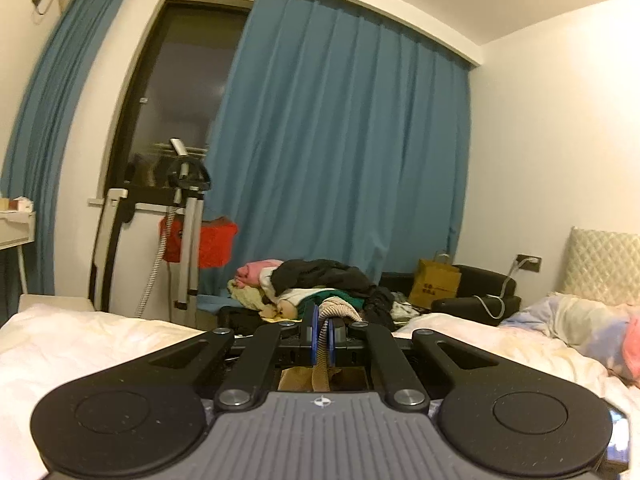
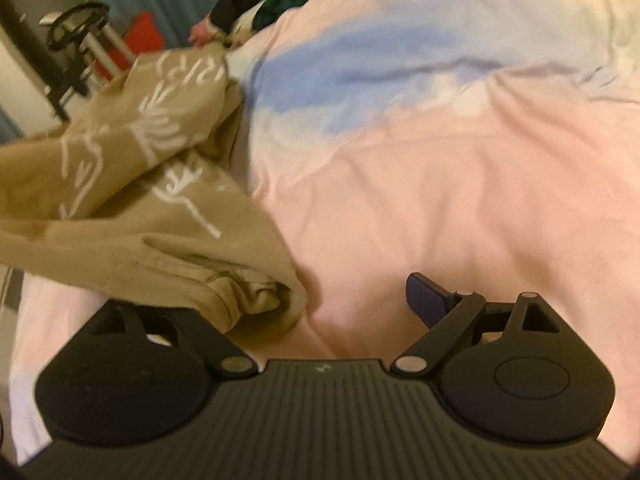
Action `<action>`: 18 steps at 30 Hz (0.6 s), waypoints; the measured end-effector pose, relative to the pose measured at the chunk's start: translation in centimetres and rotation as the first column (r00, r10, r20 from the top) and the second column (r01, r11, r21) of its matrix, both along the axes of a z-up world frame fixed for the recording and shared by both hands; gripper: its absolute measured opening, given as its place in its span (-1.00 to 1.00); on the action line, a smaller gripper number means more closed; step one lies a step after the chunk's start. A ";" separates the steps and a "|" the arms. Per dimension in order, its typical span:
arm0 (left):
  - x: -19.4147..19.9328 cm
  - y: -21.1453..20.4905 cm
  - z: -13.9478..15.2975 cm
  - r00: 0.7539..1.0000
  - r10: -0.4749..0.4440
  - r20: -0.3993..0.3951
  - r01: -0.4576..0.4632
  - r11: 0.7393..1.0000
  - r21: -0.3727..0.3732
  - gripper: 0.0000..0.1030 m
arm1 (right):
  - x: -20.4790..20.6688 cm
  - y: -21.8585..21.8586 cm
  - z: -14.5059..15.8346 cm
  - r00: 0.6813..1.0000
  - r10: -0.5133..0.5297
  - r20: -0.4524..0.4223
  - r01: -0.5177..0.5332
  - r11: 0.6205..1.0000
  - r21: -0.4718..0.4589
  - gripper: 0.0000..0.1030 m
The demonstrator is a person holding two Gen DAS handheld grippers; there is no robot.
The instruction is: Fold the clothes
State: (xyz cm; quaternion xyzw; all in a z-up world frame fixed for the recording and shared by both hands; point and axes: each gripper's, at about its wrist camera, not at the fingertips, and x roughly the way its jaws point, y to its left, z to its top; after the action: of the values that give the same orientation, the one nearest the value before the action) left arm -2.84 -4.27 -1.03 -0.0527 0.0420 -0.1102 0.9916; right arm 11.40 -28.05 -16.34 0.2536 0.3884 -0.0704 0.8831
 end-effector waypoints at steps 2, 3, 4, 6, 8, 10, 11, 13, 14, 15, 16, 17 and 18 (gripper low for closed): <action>0.3 0.3 0.1 1.000 0.014 -0.001 -0.014 1.000 0.002 -0.90 | -1.6 -0.4 1.5 0.992 -0.089 0.087 0.094 0.994 -0.061 0.75; 0.3 0.4 0.1 1.000 0.022 -0.009 -0.022 1.000 0.005 -0.90 | -2.5 -0.6 2.4 0.981 -0.128 0.144 0.143 0.985 -0.100 0.75; 0.6 0.6 0.0 0.999 0.026 -0.020 -0.026 1.000 0.005 -0.90 | -3.3 -0.7 3.5 0.968 -0.151 0.202 0.181 0.974 -0.139 0.75; 1.0 0.9 -0.4 0.998 0.027 -0.063 -0.027 1.000 0.005 -0.89 | -4.5 -0.8 5.2 0.934 -0.184 0.305 0.250 0.948 -0.195 0.76; 1.5 1.2 -1.2 0.992 0.025 -0.128 -0.023 1.000 0.013 -0.89 | -5.1 -1.0 6.1 0.914 -0.189 0.359 0.280 0.934 -0.221 0.76; 1.8 1.3 -2.3 0.980 0.027 -0.198 -0.021 0.999 0.033 -0.87 | -4.7 -0.9 6.0 0.922 -0.173 0.347 0.264 0.935 -0.235 0.76; 2.1 1.2 -3.0 0.970 0.029 -0.240 -0.016 0.998 0.055 -0.86 | -4.4 -0.9 5.7 0.930 -0.166 0.327 0.251 0.939 -0.236 0.76; 2.9 1.2 -4.2 0.952 0.037 -0.304 -0.012 0.997 0.081 -0.81 | -3.9 -0.8 5.1 0.946 -0.158 0.282 0.226 0.947 -0.229 0.76; 3.4 1.2 -4.9 0.942 0.050 -0.333 -0.015 0.994 0.108 -0.77 | -3.7 -0.9 4.8 0.951 -0.157 0.266 0.219 0.950 -0.222 0.76; 3.9 1.1 -5.6 0.930 0.065 -0.361 -0.016 0.991 0.135 -0.70 | -3.6 -0.9 4.6 0.954 -0.157 0.254 0.214 0.952 -0.218 0.76; 4.2 1.1 -6.3 0.920 0.080 -0.384 -0.017 0.986 0.165 -0.69 | -3.4 -0.9 4.3 0.955 -0.158 0.250 0.214 0.953 -0.216 0.76; 4.6 1.1 -6.9 0.912 0.084 -0.402 -0.011 0.983 0.181 -0.68 | -3.3 -0.9 3.9 0.956 -0.159 0.248 0.215 0.953 -0.215 0.76; 5.0 1.0 -7.6 0.903 0.088 -0.420 -0.005 0.981 0.195 -0.60 | -3.1 -0.8 3.7 0.956 -0.158 0.249 0.213 0.953 -0.214 0.76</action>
State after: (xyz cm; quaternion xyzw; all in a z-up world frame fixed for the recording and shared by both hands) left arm 2.15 -3.24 -8.65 0.0178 0.2669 -0.0680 0.9612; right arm 8.26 -28.84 -12.65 0.1878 0.2470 -0.1698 0.9353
